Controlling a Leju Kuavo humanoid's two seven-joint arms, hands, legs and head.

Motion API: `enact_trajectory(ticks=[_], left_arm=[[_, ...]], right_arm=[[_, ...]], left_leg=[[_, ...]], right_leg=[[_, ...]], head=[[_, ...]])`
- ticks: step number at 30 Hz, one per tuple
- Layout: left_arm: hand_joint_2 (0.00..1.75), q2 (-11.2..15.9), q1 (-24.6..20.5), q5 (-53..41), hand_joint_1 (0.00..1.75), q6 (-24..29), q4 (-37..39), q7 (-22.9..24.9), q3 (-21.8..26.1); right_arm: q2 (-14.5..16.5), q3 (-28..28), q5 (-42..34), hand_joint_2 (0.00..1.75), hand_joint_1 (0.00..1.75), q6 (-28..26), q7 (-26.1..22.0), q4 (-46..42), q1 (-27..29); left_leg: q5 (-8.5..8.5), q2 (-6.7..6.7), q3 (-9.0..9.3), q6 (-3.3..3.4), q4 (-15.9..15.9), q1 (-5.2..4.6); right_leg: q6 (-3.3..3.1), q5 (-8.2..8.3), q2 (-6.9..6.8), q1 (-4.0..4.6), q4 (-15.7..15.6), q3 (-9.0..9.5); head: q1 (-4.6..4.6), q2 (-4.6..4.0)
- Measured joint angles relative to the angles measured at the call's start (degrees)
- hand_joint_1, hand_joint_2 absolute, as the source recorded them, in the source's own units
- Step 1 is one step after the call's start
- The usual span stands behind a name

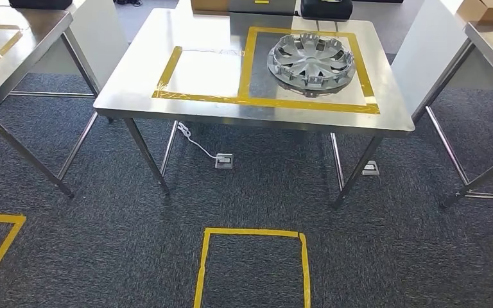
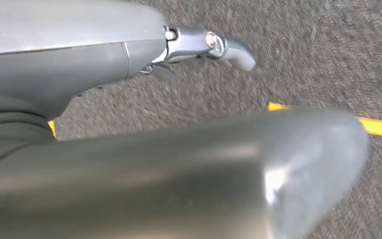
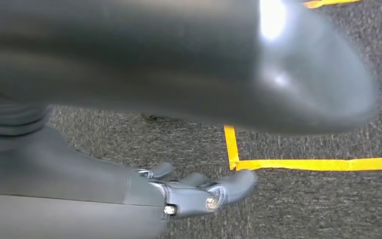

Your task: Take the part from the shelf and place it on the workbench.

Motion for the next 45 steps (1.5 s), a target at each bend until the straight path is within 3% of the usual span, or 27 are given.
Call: enact_trajectory(ticks=[2,4,6,7,8,9,11,13,15,16,19,21,25,26,30,38,45], left_arm=[[0.0,0.1,0.0,-0.4,0.0,-0.2,0.0,0.0,0.0],[0.0,0.2,0.1,-0.5,0.0,-0.4,0.0,0.0,0.0],[0.0,0.2,0.0,-0.6,0.0,-0.5,0.1,0.2,0.0],[0.0,0.2,0.1,-0.7,0.0,-0.4,0.1,0.3,0.0],[0.0,0.3,0.1,-0.8,0.0,-0.4,0.1,0.5,0.0],[0.0,0.3,0.1,-1.0,0.0,-0.2,0.1,0.8,0.0],[0.87,0.4,0.1,-1.1,0.0,0.2,0.1,1.4,0.0],[1.75,0.3,-0.1,-0.9,0.0,0.7,0.1,2.0,0.0],[1.75,0.3,-0.1,-0.6,0.0,1.3,0.1,2.6,0.1],[1.75,0.2,-0.1,-0.5,0.0,1.5,0.1,2.8,0.1],[1.75,0.1,-0.1,-0.5,0.0,1.8,0.1,2.9,0.1],[1.75,0.1,-0.1,-0.6,0.0,2.0,0.1,2.9,0.1],[1.75,0.1,-0.2,-1.0,0.0,2.2,0.1,3.1,0.1],[1.75,0.1,-0.2,-1.1,0.0,2.2,0.1,3.2,0.1],[1.75,0.2,-0.3,-1.2,0.0,2.2,0.1,3.7,0.1],[1.75,0.2,-0.2,-0.9,0.0,2.2,0.1,4.4,-0.3],[1.75,1.0,0.7,5.4,0.0,3.0,-0.6,5.6,-6.5]], right_arm=[[0.0,-0.5,-0.1,0.0,0.0,1.1,1.9,1.4,-0.2],[0.1,-0.9,-0.2,0.0,0.0,2.0,3.6,2.5,-0.3],[0.1,-1.1,-0.1,0.0,0.0,2.8,5.8,3.4,-0.4],[0.1,-1.2,-0.1,0.0,0.0,3.2,7.2,3.8,-0.4],[0.1,-1.3,-0.2,0.44,0.0,3.5,8.7,4.1,-0.4],[0.1,-1.5,-0.2,0.87,0.0,3.8,10.2,4.4,-0.4],[0.1,-1.9,-0.1,1.75,0.0,4.1,12.8,4.8,-0.5],[0.0,-2.2,0.0,1.75,0.0,4.2,14.7,5.0,-0.5],[-0.1,-2.4,0.3,1.75,0.0,4.3,15.8,5.1,-0.7],[-0.1,-2.4,0.4,1.75,0.0,4.4,16.1,5.2,-0.7],[-0.1,-2.5,0.4,1.75,0.0,4.7,16.4,5.3,-0.8],[-0.1,-2.5,0.4,1.75,0.0,4.8,16.4,5.4,-1.0],[-0.1,-2.6,0.4,0.0,0.0,5.6,16.4,5.5,-1.0],[-0.1,-2.6,0.4,0.0,0.0,5.7,16.3,5.5,-1.0],[-0.1,-2.6,0.6,1.75,0.0,6.1,16.2,5.7,-1.0],[-0.1,-2.4,0.1,1.75,0.0,7.3,15.9,5.8,-1.1],[-0.4,2.6,-5.5,1.75,0.0,5.8,15.9,5.8,-0.2]], left_leg=[[-0.32,-0.16,-0.41,-0.67,0.4,0.09],[-4.19,-0.46,-1.78,-1.31,4.1,0.16],[-9.0,-0.6,-3.7,-1.9,11.1,0.36],[-9.96,-0.6,-4.22,-2.14,14.0,0.48],[-9.74,-0.6,-3.96,-2.36,15.4,0.59],[-8.55,-0.59,-2.66,-2.54,14.6,0.73],[-6.05,-0.6,2.42,-2.91,7.4,1.05],[-5.88,-0.8,6.44,-2.68,0.8,1.08],[-6.35,-0.94,6.9,-1.81,-0.9,1.01],[-6.33,-0.9,6.6,-1.46,-0.9,1.06],[-6.0,-0.85,6.38,-0.71,-0.8,0.9],[-5.79,-0.82,6.21,-0.37,-0.7,0.74],[-5.64,-0.79,5.87,-0.14,-0.5,0.57],[-5.63,-0.78,5.82,-0.13,-0.5,0.53],[-5.64,-0.77,5.78,-0.13,-0.4,0.45],[-5.53,-0.78,5.62,-0.33,-0.5,0.49],[-5.39,-0.78,5.49,-0.56,-0.5,0.52]], right_leg=[[-0.57,1.1,-0.13,-0.26,-0.6,-0.59],[-1.06,2.32,-0.25,-0.7,-1.0,-1.67],[-1.17,3.23,-0.27,-0.76,-0.9,-2.99],[-1.09,3.68,-0.31,-0.81,-0.9,-3.63],[-0.95,4.1,-0.36,-0.9,-0.7,-4.27],[-0.76,4.47,-0.4,-1.04,-0.5,-4.9],[-0.25,5.0,-0.42,-1.31,0.2,-6.0],[0.41,5.39,-0.4,-1.28,0.9,-6.82],[0.83,5.61,-0.33,-1.04,1.2,-7.23],[0.55,5.58,-0.28,-0.96,1.2,-7.27],[-1.11,5.88,-0.2,-0.9,1.0,-7.32],[-1.08,6.44,-0.18,-0.96,0.8,-7.33],[0.52,7.31,-0.12,-1.16,0.5,-7.42],[0.83,7.34,-0.12,-1.21,0.5,-7.45],[1.67,7.33,-0.11,-1.31,0.4,-7.52],[1.82,7.22,-0.12,-1.29,0.7,-7.9],[1.73,7.22,-0.13,-1.27,1.0,-8.12]], head=[[0.1,0.0],[-0.18,0.0],[-0.51,0.0],[-0.56,0.0],[-0.59,0.0],[-0.63,0.0],[-0.71,0.0],[-0.93,0.0],[-0.99,0.0],[-0.87,0.0],[-0.6,0.0],[-0.5,0.0],[-0.4,0.0],[-0.39,0.0],[-0.39,0.0],[-0.4,0.0],[-0.4,0.0]])
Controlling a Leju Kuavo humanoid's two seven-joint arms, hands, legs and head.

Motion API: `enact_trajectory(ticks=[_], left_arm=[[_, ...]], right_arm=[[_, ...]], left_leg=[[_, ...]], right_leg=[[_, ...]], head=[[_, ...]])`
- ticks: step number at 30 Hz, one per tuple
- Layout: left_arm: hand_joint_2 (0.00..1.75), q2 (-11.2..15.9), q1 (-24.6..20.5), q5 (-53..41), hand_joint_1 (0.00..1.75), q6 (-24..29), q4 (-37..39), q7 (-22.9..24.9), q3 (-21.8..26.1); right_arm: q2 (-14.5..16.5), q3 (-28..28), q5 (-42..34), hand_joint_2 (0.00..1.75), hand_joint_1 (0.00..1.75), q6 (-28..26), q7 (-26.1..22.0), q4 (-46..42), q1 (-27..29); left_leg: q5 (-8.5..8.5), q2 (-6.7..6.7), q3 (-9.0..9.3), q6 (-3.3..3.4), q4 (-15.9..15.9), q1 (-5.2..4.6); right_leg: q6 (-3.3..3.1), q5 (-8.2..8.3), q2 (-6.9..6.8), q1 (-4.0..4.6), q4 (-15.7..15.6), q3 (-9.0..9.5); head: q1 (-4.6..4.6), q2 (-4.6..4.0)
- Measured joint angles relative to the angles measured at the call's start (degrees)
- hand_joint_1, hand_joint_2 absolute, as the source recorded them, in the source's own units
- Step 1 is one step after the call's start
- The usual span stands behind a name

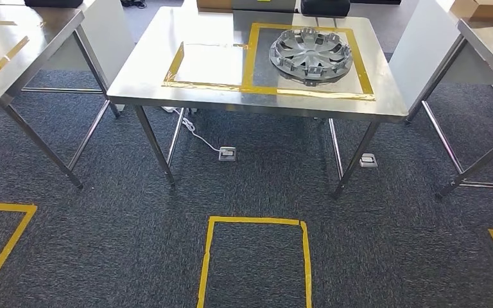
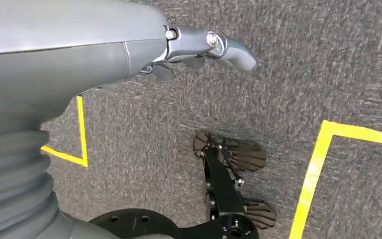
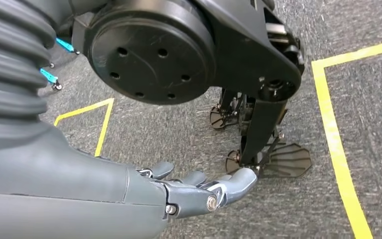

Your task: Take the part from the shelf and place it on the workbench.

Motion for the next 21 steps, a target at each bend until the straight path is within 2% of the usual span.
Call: enact_trajectory(ticks=[10,14,21], left_arm=[[1.75,0.9,2.1,10.4,0.0,1.2,-1.7,1.9,-12.2],[0.0,1.2,3.0,14.4,0.0,1.7,-2.4,2.7,-17.2],[0.0,1.8,4.5,21.2,0.0,2.5,-3.8,3.9,-25.7]], right_arm=[[-0.7,10.3,-9.1,1.75,0.0,-2.7,0.3,-0.8,1.8],[-0.9,14.9,-12.8,0.0,0.0,-3.7,0.5,-1.5,2.6],[-1.2,22.6,-18.7,0.0,0.0,-5.4,0.6,-2.8,4.0]], left_leg=[[0.06,0.0,-0.05,-0.1,0.0,0.0],[0.07,0.0,-0.06,-0.11,0.0,0.0],[0.07,0.0,-0.07,-0.11,0.0,0.0]], right_leg=[[-0.11,0.03,0.0,0.0,0.1,-0.11],[-0.12,0.03,0.01,0.0,0.1,-0.13],[-0.12,0.03,0.0,0.01,0.1,-0.15]], head=[[0.0,0.0],[0.0,0.0],[0.0,0.0]])
